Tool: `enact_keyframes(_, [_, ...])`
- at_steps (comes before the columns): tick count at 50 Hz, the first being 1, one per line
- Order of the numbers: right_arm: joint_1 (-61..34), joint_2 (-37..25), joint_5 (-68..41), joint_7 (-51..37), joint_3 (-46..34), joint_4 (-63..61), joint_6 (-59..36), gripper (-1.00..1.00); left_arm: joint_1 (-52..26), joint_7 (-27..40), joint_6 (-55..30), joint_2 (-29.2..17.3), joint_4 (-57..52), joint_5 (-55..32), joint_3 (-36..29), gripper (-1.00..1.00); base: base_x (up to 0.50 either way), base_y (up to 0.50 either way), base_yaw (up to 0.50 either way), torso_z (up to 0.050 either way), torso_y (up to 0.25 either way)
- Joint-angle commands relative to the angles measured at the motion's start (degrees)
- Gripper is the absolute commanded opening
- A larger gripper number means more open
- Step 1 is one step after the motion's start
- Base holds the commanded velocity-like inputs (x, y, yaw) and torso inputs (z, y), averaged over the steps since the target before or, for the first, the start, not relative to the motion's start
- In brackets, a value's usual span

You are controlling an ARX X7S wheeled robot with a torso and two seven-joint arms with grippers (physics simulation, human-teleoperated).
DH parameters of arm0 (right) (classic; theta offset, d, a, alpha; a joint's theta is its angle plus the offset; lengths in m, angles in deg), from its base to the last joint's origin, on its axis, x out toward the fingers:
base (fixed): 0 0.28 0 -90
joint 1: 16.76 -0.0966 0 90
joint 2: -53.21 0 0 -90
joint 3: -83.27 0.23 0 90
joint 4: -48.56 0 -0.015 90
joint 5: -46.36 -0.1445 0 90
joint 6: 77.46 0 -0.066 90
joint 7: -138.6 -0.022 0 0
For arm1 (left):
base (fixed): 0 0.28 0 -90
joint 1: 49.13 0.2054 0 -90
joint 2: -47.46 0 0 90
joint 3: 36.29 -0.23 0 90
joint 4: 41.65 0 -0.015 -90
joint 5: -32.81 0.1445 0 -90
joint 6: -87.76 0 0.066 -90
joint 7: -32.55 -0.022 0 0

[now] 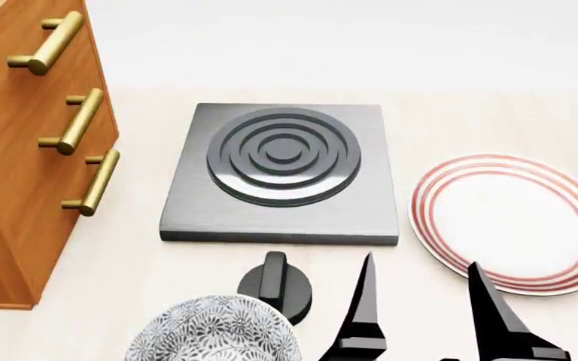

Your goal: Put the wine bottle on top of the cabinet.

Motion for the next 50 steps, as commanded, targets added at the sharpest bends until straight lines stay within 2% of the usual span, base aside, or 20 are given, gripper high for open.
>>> enact_keyframes(1, [0.03, -0.16, -0.16, -0.17, -0.1, 0.17, 0.3, 1.0, -0.19, 0.94, 1.98, 1.43, 2.04, -0.44, 0.16, -1.0, 0.0, 0.0, 0.0, 0.0, 0.01])
enact_keyframes(50, [-0.29, -0.73, 0.23, -0.54, -1.7, 1.72, 1.22, 1.0, 16.13, 4.18, 5.95, 0.56, 0.28, -2.64, 4.05, -1.0, 0.0, 0.0, 0.0, 0.0, 0.001])
